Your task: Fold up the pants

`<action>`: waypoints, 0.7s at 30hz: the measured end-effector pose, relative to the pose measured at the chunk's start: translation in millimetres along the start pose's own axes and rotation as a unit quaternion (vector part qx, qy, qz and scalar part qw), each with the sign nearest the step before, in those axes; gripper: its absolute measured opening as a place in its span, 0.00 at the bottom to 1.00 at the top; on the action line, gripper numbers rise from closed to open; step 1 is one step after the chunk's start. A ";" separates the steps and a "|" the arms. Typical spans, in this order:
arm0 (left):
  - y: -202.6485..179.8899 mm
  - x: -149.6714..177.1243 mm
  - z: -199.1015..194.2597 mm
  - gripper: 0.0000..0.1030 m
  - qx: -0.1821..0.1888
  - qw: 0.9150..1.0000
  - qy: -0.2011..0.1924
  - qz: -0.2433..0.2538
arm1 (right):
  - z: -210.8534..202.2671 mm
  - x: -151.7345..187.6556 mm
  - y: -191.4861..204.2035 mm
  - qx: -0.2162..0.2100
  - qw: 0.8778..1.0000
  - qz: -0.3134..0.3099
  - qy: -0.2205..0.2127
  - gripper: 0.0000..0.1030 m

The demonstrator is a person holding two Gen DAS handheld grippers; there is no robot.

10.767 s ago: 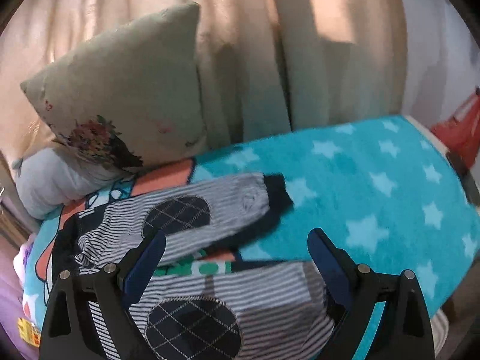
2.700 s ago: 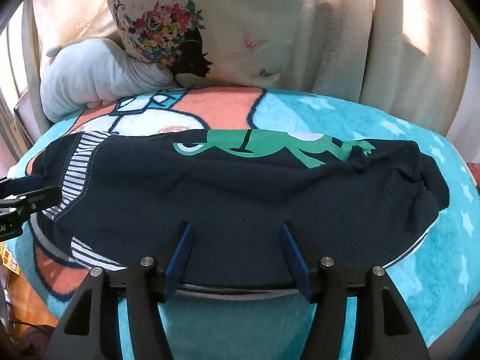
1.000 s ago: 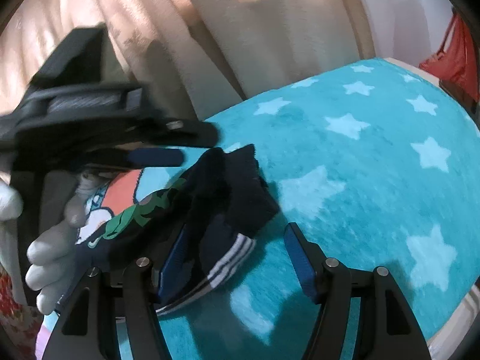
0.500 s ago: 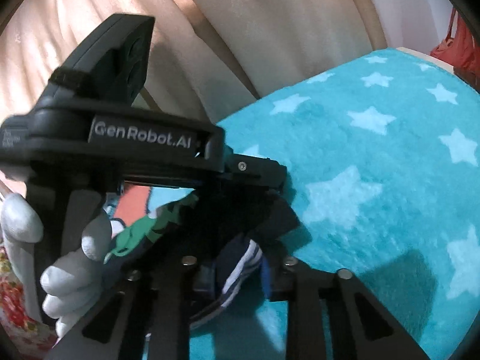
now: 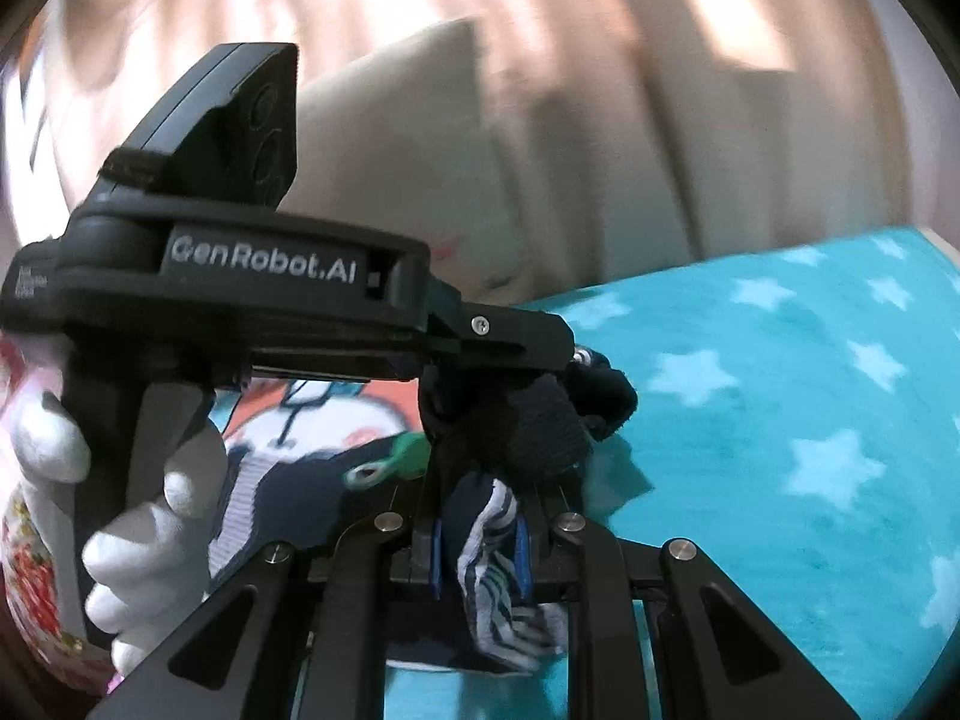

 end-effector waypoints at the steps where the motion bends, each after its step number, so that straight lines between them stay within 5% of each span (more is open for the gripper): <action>1: 10.0 3.9 -8.4 0.28 -0.012 1.000 -0.008 -0.012 | 6.6 3.6 10.9 -0.010 1.000 -0.015 0.011 0.18; 5: 44.2 27.7 -47.4 0.29 -0.039 0.997 -0.037 -0.056 | 31.0 19.9 42.8 -0.020 0.996 -0.070 0.049 0.20; 7: 54.4 38.7 -67.8 0.35 -0.043 0.995 -0.058 -0.065 | 43.0 30.2 57.2 -0.030 0.993 -0.091 0.073 0.39; 10: 68.9 58.0 -97.0 0.44 -0.056 0.991 -0.092 -0.076 | 52.9 48.2 79.4 -0.067 0.986 -0.109 0.108 0.51; 15: 104.3 89.7 -136.6 0.45 -0.094 0.982 -0.131 -0.097 | 24.5 44.3 100.5 -0.077 0.983 -0.140 0.089 0.51; 21: 132.1 112.2 -143.5 0.46 -0.128 0.974 -0.145 -0.115 | 21.1 2.4 77.8 -0.017 0.995 -0.089 0.052 0.41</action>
Point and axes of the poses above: each gripper's, at about its wrist camera, not at the fingertips, and z roughly the way its jaws point, y to its left, x to its underside, the point moved 5 cm from there along z, roughly the way its jaws point, and after that the axes turned 1 degree about -y, right-handed, at the moved point
